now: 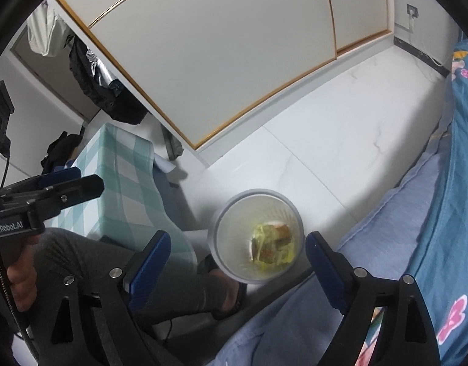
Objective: Collect trash
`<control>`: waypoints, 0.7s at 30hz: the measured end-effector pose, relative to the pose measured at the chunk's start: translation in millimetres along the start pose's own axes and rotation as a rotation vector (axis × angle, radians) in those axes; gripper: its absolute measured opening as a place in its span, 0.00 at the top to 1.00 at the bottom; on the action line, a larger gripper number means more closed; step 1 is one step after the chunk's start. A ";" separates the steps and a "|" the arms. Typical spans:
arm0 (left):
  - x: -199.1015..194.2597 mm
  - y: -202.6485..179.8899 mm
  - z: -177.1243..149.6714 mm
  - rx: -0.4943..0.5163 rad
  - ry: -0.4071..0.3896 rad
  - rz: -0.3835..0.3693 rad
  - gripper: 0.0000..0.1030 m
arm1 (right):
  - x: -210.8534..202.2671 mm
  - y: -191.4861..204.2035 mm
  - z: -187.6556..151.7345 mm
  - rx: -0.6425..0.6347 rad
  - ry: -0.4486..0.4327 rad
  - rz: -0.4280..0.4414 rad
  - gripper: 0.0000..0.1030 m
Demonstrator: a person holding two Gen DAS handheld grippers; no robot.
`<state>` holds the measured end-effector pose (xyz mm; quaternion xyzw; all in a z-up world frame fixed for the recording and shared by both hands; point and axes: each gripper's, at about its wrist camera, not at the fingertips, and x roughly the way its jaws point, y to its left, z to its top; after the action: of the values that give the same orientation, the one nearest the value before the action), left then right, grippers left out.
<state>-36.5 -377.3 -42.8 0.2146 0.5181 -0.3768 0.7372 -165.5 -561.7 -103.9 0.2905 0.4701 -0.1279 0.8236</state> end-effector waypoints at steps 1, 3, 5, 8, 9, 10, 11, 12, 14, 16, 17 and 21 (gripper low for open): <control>1.1 1.7 -0.8 -0.007 0.003 -0.003 0.17 | -1.2 0.1 -0.9 -0.002 0.000 -0.001 0.12; 0.0 3.0 -1.9 -0.017 0.001 -0.003 0.17 | -3.3 1.1 -2.5 -0.008 0.000 -0.005 0.11; -2.1 4.1 -3.5 -0.029 -0.008 0.000 0.17 | -4.5 1.0 -3.6 -0.009 0.000 -0.007 0.11; -0.9 4.6 -5.6 -0.036 -0.005 0.004 0.17 | -4.6 1.9 -3.9 -0.009 0.002 -0.012 0.10; -0.6 4.2 -6.4 -0.034 -0.004 0.006 0.17 | -4.8 2.9 -4.1 -0.010 0.001 -0.013 0.10; -0.8 3.6 -7.0 -0.031 -0.006 0.006 0.17 | -5.1 3.8 -4.4 -0.012 0.000 -0.013 0.10; -0.9 2.4 -7.4 -0.029 -0.008 0.005 0.17 | -5.0 4.5 -4.2 -0.016 0.000 -0.014 0.09; -1.2 1.9 -7.8 -0.027 -0.011 0.009 0.17 | -5.0 5.4 -4.0 -0.019 0.000 -0.014 0.09; -0.3 1.0 -8.0 -0.024 -0.011 0.012 0.17 | -5.5 6.2 -3.8 -0.022 0.000 -0.017 0.09; 0.1 1.3 -8.2 -0.025 -0.011 0.016 0.17 | -5.6 5.8 -4.3 -0.021 -0.002 -0.018 0.09; 0.0 1.7 -8.4 -0.026 -0.012 0.016 0.17 | -5.7 6.0 -4.6 -0.020 -0.003 -0.019 0.09; -0.2 1.3 -9.2 -0.024 -0.011 0.018 0.17 | -5.1 4.5 -6.0 -0.014 0.000 -0.022 0.09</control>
<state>-41.0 -370.0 -46.1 0.2086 0.5164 -0.3651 0.7460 -170.1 -554.8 -100.3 0.2794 0.4740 -0.1337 0.8243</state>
